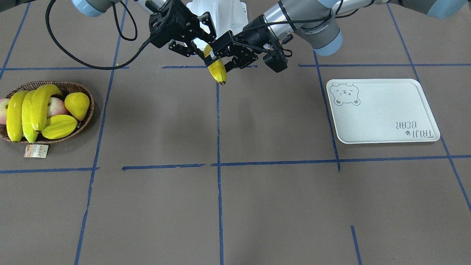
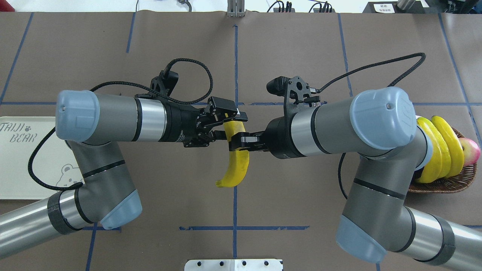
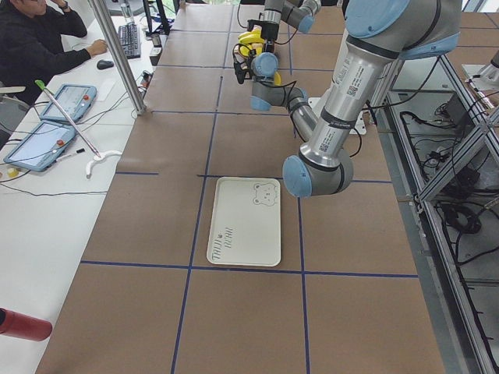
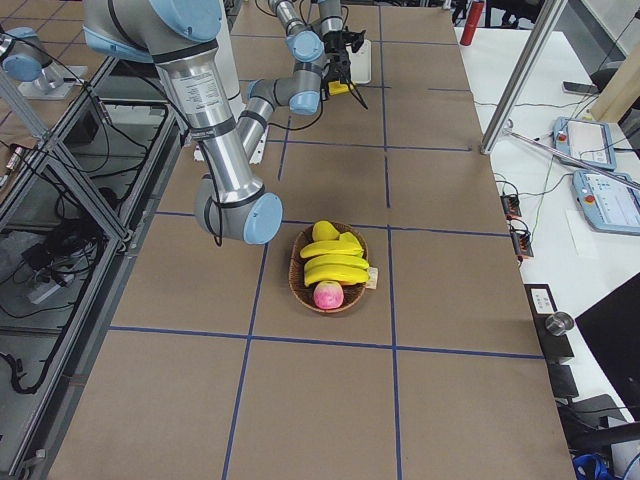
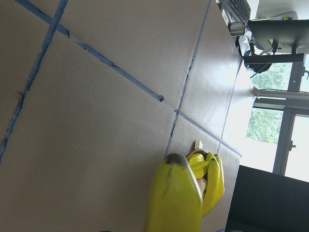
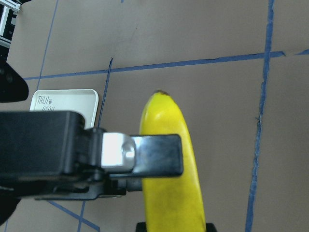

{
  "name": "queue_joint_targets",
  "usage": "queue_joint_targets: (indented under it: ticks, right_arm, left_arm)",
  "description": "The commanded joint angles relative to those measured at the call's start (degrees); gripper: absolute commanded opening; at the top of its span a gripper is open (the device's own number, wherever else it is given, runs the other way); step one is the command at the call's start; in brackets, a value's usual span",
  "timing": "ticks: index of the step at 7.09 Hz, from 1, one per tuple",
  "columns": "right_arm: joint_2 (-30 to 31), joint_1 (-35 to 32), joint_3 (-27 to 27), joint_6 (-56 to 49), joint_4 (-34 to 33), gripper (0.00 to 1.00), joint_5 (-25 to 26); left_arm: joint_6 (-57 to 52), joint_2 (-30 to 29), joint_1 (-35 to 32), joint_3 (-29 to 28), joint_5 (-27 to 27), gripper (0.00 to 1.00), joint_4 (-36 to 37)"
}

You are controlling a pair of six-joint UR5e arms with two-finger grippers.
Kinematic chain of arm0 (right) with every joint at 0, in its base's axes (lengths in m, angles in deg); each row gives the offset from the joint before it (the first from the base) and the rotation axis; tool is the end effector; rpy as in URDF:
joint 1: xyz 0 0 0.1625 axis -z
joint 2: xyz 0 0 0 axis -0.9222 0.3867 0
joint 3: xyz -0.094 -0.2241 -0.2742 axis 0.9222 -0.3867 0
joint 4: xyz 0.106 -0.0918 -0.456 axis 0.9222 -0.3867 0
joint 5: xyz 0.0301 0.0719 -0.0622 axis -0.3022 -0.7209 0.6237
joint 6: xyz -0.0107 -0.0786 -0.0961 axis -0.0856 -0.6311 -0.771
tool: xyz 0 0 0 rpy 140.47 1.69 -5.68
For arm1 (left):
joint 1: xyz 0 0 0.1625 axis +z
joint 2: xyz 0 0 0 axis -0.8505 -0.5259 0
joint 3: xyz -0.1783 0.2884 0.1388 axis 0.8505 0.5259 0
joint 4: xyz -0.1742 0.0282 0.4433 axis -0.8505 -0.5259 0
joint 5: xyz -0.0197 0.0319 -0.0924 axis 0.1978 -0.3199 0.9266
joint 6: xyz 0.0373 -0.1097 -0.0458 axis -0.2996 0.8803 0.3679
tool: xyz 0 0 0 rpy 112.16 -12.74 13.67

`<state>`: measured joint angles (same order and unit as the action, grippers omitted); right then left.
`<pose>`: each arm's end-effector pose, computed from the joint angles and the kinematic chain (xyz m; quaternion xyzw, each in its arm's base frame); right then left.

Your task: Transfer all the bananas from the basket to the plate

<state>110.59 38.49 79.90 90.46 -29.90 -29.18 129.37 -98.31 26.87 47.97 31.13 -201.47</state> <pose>-0.4587 -0.3557 0.0368 0.1110 -0.6423 -0.0127 0.7582 0.4875 -0.4059 0.0551 -0.0369 0.7612 -0.1654 0.6260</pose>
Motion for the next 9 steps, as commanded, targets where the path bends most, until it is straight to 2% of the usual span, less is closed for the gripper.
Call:
queue_joint_targets:
  ticks: [1,2,6,8,9]
  right_arm:
    - [0.0,0.0,0.0,0.2,0.0,0.18,0.0]
    - [0.1,0.0,0.0,0.2,0.0,0.99,0.1]
    - [0.2,-0.1,0.6,0.6,-0.1,1.00,0.0]
    - [0.6,-0.7,1.5,0.6,-0.4,1.00,0.2]
    - [0.6,-1.2,1.8,0.6,-0.4,1.00,0.1]
  left_arm:
    - [-0.4,0.4,0.0,0.0,0.0,0.01,0.1]
    - [-0.4,0.4,0.0,0.0,0.0,0.00,0.1]
    - [0.0,0.6,0.0,0.1,0.0,0.00,0.6]
    - [-1.4,0.9,-2.8,1.0,0.6,0.00,14.3]
    - [-8.5,4.3,-3.9,2.0,0.6,0.00,19.2]
